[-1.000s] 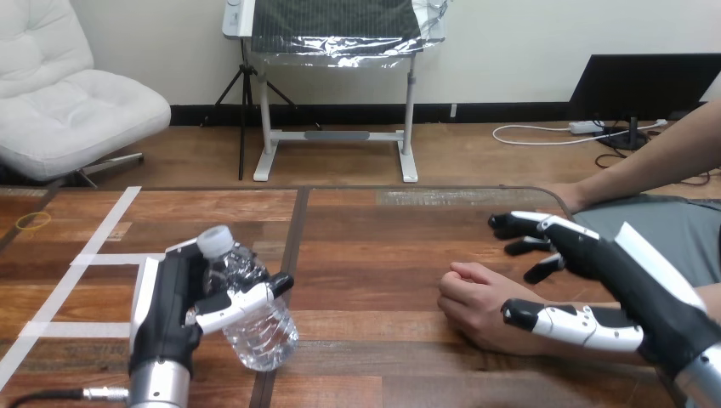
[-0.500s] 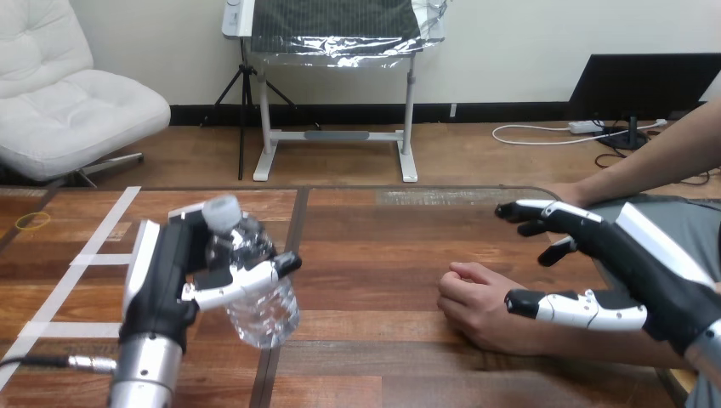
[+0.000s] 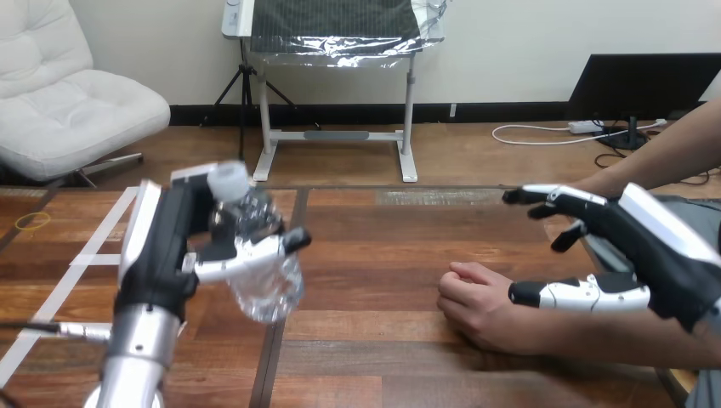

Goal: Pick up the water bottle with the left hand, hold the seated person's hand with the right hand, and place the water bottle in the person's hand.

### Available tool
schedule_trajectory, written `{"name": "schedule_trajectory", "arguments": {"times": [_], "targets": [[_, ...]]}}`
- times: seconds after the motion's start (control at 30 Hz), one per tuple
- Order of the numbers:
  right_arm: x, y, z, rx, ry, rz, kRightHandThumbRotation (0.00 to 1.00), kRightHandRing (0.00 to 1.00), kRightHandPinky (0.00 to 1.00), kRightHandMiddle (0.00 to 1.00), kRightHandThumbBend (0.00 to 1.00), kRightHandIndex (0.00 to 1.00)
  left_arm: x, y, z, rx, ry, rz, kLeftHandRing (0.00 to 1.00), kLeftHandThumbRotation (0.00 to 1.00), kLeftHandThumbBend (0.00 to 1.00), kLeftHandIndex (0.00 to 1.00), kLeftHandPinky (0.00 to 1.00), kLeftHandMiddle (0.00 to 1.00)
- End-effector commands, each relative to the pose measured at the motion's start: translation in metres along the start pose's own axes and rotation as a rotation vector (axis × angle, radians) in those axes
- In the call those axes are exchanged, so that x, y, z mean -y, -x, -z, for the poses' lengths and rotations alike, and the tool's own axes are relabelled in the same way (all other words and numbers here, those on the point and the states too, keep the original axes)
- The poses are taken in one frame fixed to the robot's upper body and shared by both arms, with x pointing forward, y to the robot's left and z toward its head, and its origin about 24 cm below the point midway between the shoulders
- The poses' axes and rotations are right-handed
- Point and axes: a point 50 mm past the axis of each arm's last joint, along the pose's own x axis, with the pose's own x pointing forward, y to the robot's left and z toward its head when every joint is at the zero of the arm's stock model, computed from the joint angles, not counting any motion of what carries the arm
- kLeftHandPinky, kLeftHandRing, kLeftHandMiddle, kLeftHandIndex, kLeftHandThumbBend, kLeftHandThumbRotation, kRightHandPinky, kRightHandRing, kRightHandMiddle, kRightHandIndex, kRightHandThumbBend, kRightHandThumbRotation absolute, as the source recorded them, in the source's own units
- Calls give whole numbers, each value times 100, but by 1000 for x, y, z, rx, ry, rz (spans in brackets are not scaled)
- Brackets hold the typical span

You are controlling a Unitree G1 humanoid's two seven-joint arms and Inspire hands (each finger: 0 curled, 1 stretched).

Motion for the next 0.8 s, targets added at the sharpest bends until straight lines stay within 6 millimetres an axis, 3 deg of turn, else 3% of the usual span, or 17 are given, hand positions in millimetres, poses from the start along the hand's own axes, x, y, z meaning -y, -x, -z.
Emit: {"name": "schedule_trajectory", "arguments": {"times": [0.0,0.33,0.77], "targets": [[63,-22,-25,106,204,186,56,86,68,88,92,85,-21,-34,-130,655,-95,-59,27,0,76,35,21,32],[61,-29,-19,65,281,133,53,87,80,87,96,85,-21,-38,-130,671,-80,-68,28,0,75,35,22,33],[58,-34,-4,-17,299,44,48,88,89,87,99,85,-20,-41,-129,685,-51,-63,28,0,70,35,22,34]]}}
